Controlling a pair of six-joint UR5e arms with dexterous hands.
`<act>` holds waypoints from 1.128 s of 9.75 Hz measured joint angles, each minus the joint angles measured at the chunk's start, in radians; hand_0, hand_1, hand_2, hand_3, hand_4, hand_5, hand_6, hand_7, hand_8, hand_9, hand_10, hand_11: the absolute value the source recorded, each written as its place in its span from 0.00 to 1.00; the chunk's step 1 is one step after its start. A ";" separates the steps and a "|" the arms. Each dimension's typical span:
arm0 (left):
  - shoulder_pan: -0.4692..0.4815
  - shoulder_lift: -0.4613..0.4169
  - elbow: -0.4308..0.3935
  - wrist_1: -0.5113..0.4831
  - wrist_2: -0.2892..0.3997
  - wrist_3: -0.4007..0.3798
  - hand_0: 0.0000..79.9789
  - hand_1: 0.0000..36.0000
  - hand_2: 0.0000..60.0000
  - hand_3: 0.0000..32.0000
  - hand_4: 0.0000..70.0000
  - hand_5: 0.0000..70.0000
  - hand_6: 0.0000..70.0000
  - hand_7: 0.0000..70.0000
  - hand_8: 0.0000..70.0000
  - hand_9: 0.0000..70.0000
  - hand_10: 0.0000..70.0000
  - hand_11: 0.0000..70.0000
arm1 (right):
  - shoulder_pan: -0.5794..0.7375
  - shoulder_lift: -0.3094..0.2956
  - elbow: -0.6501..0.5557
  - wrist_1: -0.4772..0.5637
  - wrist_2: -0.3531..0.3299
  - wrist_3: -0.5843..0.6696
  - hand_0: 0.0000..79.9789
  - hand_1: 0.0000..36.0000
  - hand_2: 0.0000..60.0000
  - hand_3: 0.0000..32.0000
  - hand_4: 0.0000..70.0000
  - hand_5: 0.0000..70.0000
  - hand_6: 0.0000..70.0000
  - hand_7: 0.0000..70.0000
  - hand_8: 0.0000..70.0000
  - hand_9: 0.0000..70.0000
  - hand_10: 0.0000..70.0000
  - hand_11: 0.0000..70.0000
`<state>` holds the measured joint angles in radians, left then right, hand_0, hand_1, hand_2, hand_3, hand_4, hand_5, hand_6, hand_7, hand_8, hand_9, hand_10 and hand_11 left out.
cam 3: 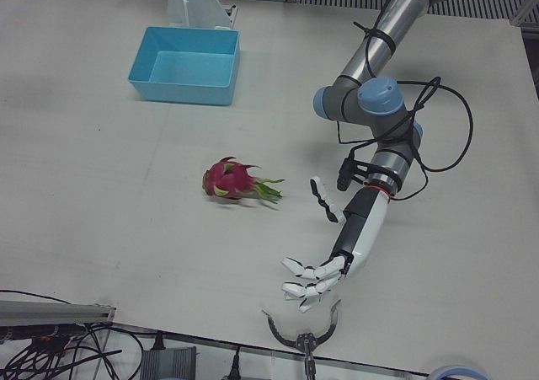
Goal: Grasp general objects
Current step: 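Move the left hand down toward the pink dragon fruit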
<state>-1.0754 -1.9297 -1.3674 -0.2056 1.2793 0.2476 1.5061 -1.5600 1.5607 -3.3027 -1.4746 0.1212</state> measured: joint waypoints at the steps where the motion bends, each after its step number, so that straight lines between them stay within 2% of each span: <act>1: 0.000 0.001 0.000 0.000 0.000 0.002 0.45 0.00 0.00 0.00 0.38 0.50 0.31 0.46 0.36 0.27 0.13 0.18 | 0.000 0.000 0.000 0.000 0.000 0.000 0.00 0.00 0.00 0.00 0.00 0.00 0.00 0.00 0.00 0.00 0.00 0.00; 3: 0.000 -0.003 -0.010 0.000 0.000 0.033 0.47 0.00 0.00 0.00 0.38 0.50 0.30 0.45 0.35 0.26 0.13 0.17 | 0.000 0.000 0.000 0.000 0.000 0.000 0.00 0.00 0.00 0.00 0.00 0.00 0.00 0.00 0.00 0.00 0.00 0.00; 5: 0.000 0.000 -0.109 0.056 0.005 0.154 0.47 0.00 0.00 0.00 0.38 0.49 0.29 0.44 0.35 0.24 0.11 0.15 | 0.000 0.000 0.000 0.000 0.000 0.000 0.00 0.00 0.00 0.00 0.00 0.00 0.00 0.00 0.00 0.00 0.00 0.00; 6: 0.002 0.003 -0.181 0.107 0.011 0.242 0.47 0.00 0.00 0.00 0.37 0.46 0.28 0.43 0.34 0.24 0.11 0.15 | 0.000 0.000 0.000 0.000 0.000 0.000 0.00 0.00 0.00 0.00 0.00 0.00 0.00 0.00 0.00 0.00 0.00 0.00; 7: 0.004 0.010 -0.228 0.141 0.034 0.339 0.44 0.00 0.00 0.00 0.36 0.42 0.27 0.41 0.33 0.23 0.11 0.15 | 0.000 0.000 0.000 0.000 0.000 0.000 0.00 0.00 0.00 0.00 0.00 0.00 0.00 0.00 0.00 0.00 0.00 0.00; 8: 0.011 0.017 -0.252 0.169 0.071 0.441 0.47 0.00 0.00 0.00 0.35 0.39 0.26 0.39 0.32 0.21 0.11 0.15 | 0.000 0.000 0.001 0.000 0.000 0.000 0.00 0.00 0.00 0.00 0.00 0.00 0.00 0.00 0.00 0.00 0.00 0.00; 9: 0.030 0.021 -0.270 0.201 0.101 0.545 0.55 0.08 0.00 0.00 0.26 0.30 0.18 0.32 0.27 0.15 0.10 0.14 | 0.000 0.000 0.001 0.000 0.000 0.000 0.00 0.00 0.00 0.00 0.00 0.00 0.00 0.00 0.00 0.00 0.00 0.00; 10: 0.061 0.023 -0.295 0.246 0.119 0.657 0.58 0.19 0.00 0.00 0.17 0.25 0.12 0.26 0.24 0.10 0.08 0.12 | 0.000 0.000 0.001 0.000 0.000 0.000 0.00 0.00 0.00 0.00 0.00 0.00 0.00 0.00 0.00 0.00 0.00 0.00; 11: 0.097 0.023 -0.327 0.297 0.128 0.768 0.59 0.24 0.02 0.01 0.12 0.21 0.09 0.21 0.22 0.07 0.07 0.12 | 0.000 0.000 0.001 0.000 0.000 0.000 0.00 0.00 0.00 0.00 0.00 0.00 0.00 0.00 0.00 0.00 0.00 0.00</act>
<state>-0.9785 -1.9065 -1.6940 0.0916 1.4073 1.0152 1.5064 -1.5600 1.5616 -3.3027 -1.4742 0.1212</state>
